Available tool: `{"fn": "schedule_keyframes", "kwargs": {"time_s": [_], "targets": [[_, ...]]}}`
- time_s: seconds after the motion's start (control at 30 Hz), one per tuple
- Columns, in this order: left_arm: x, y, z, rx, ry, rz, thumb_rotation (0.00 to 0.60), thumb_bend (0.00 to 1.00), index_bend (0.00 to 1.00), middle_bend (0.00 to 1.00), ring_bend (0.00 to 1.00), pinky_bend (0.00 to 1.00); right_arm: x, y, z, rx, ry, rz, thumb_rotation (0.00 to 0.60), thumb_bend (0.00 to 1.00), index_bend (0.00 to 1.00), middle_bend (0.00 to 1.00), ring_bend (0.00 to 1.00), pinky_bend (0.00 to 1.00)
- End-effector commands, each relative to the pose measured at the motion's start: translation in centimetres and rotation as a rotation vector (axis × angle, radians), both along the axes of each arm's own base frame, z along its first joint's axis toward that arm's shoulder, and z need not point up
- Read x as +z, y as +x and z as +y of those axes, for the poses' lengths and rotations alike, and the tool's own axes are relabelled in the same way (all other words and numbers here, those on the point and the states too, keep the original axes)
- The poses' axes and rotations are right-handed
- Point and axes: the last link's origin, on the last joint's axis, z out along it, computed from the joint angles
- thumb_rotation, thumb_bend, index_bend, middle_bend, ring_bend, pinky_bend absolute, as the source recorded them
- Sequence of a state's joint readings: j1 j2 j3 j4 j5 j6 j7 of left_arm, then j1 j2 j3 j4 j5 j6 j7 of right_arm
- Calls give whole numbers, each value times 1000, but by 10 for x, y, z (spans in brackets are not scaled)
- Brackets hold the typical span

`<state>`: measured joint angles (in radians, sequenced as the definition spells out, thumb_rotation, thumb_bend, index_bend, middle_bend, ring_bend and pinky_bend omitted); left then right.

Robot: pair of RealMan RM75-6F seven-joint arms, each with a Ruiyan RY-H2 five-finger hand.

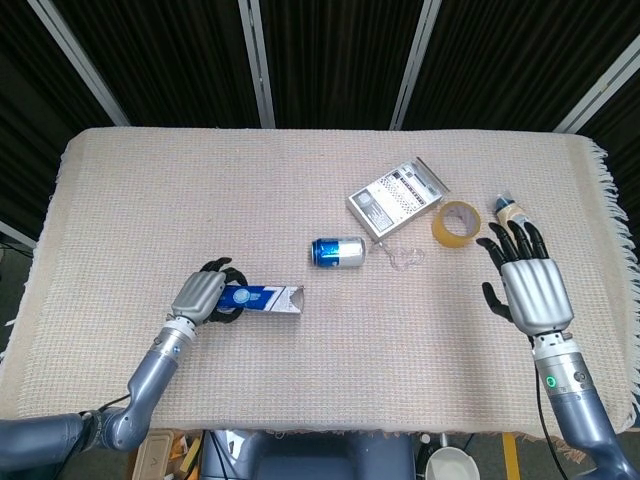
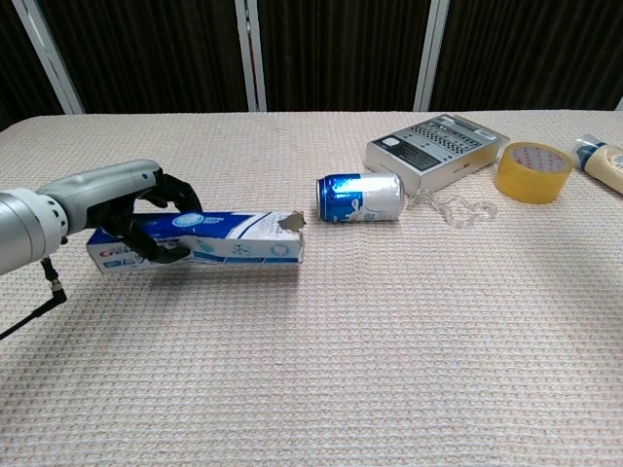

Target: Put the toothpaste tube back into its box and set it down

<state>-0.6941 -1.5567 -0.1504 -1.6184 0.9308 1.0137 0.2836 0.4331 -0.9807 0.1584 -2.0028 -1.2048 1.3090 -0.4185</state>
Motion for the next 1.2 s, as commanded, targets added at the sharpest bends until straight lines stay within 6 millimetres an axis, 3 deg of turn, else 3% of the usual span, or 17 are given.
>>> {"fn": "schedule_keyframes", "kwargs": {"time_s": [0.03,0.1,0.27,0.43,0.6,0.77,0.93,1.2], "targets": [[-2,0,-4,-36,-63,115,600,278,250,43,0,0,0,-2,1,-18,8,-1,600,369,231,102,0,0],[3,2,-9,-41,-94,150,600,246,189,13,0,0,1,-3,2,-30,13,8,600,367,230,96,0,0],[27,12,-20,-77,-88,217,600,170,140,0,0,0,2,-4,4,-59,23,23,600,367,230,90,0,0],[83,13,-39,-65,29,203,600,154,121,27,0,0,4,-12,6,-59,-5,46,600,366,230,78,0,0],[151,-26,-58,-21,231,330,600,154,128,48,0,0,-4,-40,10,-43,-3,92,600,366,230,79,0,0],[196,-76,-78,13,348,473,600,155,150,68,0,0,-1,-80,9,-70,-53,162,600,366,230,79,0,0],[210,-117,-91,27,402,491,600,155,165,84,0,0,7,-109,9,-84,-99,116,600,366,230,79,6,0],[202,-138,-98,23,417,533,600,155,168,87,0,0,5,-124,10,-88,-83,139,600,366,230,80,13,0]]}}
